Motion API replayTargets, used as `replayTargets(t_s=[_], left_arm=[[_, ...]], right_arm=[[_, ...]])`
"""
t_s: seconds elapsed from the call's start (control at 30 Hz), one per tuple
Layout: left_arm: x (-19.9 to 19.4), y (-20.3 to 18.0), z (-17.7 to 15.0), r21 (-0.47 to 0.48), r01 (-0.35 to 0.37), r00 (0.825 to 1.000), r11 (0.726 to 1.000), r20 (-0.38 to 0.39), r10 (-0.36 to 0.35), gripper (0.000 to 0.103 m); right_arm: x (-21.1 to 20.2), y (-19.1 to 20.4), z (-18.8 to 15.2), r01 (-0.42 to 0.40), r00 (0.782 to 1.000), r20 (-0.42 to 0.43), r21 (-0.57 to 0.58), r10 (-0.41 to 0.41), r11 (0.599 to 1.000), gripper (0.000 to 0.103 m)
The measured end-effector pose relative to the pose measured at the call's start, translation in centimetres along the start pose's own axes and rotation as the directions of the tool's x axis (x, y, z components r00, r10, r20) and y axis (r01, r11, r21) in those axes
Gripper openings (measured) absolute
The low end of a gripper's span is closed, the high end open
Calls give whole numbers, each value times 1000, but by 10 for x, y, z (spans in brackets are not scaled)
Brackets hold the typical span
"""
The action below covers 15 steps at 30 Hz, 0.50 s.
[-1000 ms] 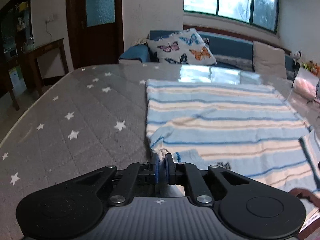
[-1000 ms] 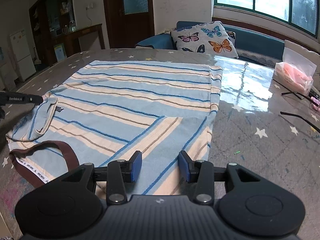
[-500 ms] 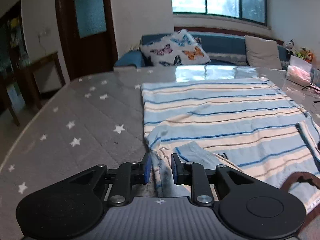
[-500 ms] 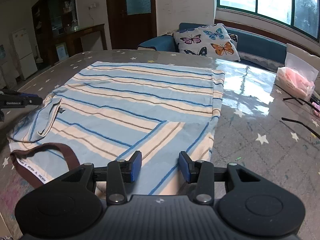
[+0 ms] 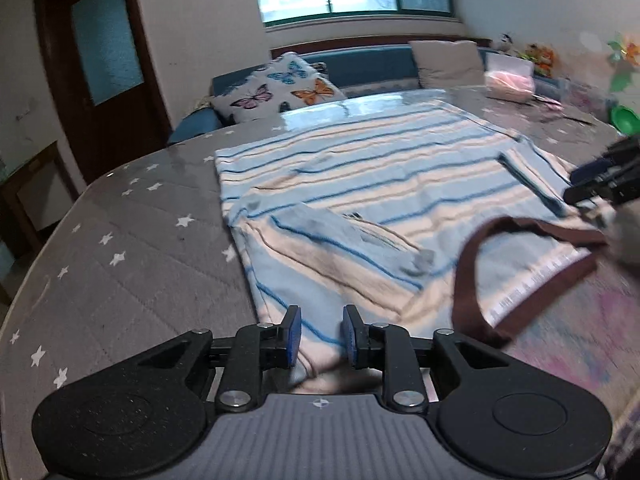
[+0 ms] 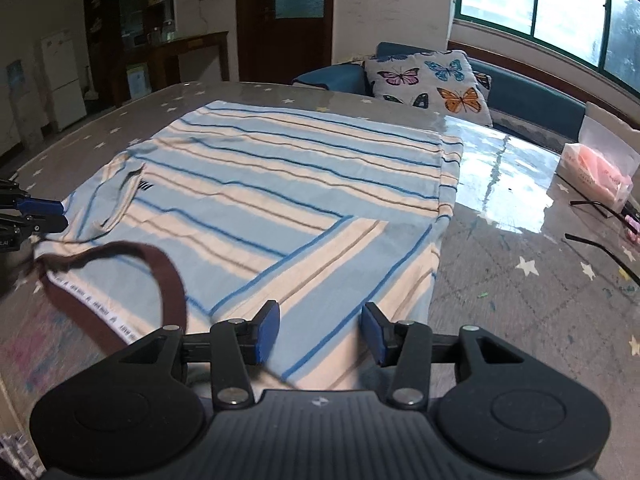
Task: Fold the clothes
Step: 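Move both open grippers to the brown collar edge of the shirt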
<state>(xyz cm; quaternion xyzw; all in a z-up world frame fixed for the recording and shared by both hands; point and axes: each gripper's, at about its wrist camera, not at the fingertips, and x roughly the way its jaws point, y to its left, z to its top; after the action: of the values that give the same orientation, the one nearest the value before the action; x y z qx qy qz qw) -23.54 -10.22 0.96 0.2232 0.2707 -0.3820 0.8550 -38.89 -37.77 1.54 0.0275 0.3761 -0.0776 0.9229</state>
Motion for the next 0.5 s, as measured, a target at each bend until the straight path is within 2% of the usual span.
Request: replayTargets(t_s=[0.07,0.23,0.37,0.5], left_arm=[[-3,-3,0,26,-11,1000,1000,3,11,26],[-4,-12,22,4,5,998,1000,68,-6,26],[20,-22,32,-8,20,999,1000,43,-19,25],[30,-34,27,20,65,998,998,25,-65,23]], right_arm=[[-4,3,-3,-4,1000,-3,-13,4,1000,46],[-11,7,-6,-9,1000,-2,-25,9,1000,46],[-13,8,-5,-11,1000,10,-17,11,1000,46],[-14,7,-5,-10,1000,15,-10,11,1000,46]])
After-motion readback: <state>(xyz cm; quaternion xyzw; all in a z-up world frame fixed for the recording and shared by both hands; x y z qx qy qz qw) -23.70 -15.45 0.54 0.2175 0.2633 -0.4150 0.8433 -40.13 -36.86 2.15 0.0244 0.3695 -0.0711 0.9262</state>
